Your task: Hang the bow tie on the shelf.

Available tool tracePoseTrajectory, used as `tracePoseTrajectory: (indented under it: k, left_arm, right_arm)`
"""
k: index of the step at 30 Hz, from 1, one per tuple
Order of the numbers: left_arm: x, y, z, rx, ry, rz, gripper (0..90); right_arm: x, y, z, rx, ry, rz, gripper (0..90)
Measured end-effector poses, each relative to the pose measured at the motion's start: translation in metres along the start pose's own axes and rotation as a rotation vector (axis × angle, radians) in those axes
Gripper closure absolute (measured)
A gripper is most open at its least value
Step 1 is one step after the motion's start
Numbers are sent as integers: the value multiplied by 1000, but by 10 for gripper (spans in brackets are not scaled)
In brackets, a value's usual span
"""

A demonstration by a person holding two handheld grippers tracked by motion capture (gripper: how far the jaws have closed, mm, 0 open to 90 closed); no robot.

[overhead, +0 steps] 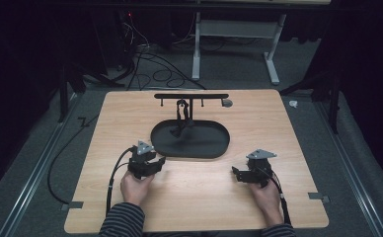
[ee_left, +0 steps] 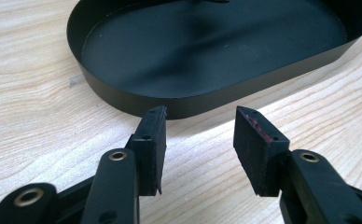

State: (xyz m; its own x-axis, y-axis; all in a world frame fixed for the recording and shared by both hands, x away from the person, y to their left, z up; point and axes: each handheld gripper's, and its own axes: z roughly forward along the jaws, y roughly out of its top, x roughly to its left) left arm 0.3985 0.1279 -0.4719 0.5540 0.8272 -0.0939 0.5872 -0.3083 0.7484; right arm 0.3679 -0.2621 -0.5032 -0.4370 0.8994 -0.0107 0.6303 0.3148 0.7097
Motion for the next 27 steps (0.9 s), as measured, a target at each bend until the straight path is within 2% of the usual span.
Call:
tracePoseTrajectory:
  k: [11, 16, 27]
  left_arm:
    - [1, -2, 8, 23, 23, 9, 530]
    - [-1, -3, 13, 45, 35, 30, 528]
    - [-2, -5, 18, 43, 56, 47, 524]
  right_arm:
    - [0, 0, 0, 0, 0, 0, 205]
    - [0, 0, 0, 0, 0, 0, 205]
    - [0, 0, 0, 0, 0, -1, 205]
